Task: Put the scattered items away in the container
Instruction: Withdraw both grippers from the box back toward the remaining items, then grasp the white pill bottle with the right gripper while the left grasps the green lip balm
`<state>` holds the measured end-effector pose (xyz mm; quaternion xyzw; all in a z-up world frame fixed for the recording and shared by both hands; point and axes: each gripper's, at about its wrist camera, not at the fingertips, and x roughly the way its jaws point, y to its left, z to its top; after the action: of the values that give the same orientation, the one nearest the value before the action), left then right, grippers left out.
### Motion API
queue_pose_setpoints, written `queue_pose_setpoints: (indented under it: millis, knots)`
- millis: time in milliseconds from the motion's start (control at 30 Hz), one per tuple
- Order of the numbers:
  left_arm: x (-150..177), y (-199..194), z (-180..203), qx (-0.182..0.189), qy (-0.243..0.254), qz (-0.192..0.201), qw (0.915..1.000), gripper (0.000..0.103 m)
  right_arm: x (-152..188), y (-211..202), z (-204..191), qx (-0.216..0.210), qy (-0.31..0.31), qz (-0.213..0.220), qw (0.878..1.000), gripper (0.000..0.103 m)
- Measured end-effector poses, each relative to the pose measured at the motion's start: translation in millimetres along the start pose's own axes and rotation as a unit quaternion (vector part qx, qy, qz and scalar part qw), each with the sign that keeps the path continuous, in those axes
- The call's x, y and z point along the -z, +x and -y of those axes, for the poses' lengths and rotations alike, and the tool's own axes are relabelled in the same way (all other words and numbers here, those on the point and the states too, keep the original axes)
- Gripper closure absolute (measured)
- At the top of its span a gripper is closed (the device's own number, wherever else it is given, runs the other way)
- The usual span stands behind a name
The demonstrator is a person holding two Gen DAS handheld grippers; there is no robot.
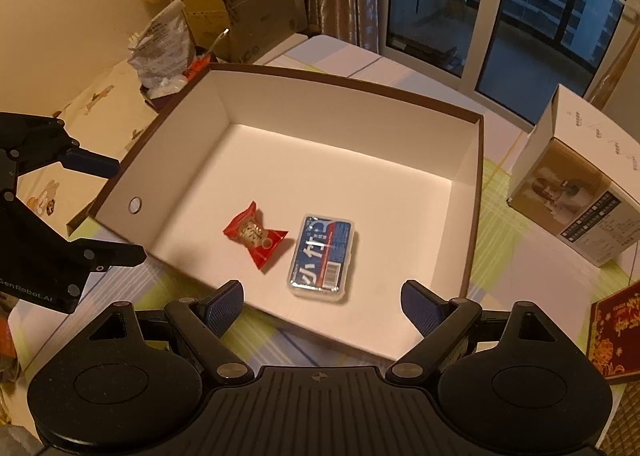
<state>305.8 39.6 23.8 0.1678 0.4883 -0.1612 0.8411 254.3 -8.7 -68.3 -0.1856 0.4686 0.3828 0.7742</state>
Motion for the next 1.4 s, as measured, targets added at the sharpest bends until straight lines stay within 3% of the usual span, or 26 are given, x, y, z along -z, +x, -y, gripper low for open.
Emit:
queue_pose_setpoints:
  millis: [333,700,1100,1400]
  knots:
    - [25,-27,18,-0.009,-0.009,0.015,0.9998,0.021,38,-34,1,-0.013,0.001,0.018,1.0,0.012]
    - [78,-35,26,-0.015,-0.036,0.008,0.9992,0.017,93,-43,10,-0.022,0.004,0.025,0.999,0.012]
    - [127,-35,41,-0.022,-0.052,0.019,0.9982,0.017,152,-43,10,-0.058,-0.099,0.026,0.993,0.012]
    - [151,-32,48,-0.021,-0.073,0.014,0.997,0.017,188,-23,18,-0.061,-0.15,-0.017,0.987,0.012]
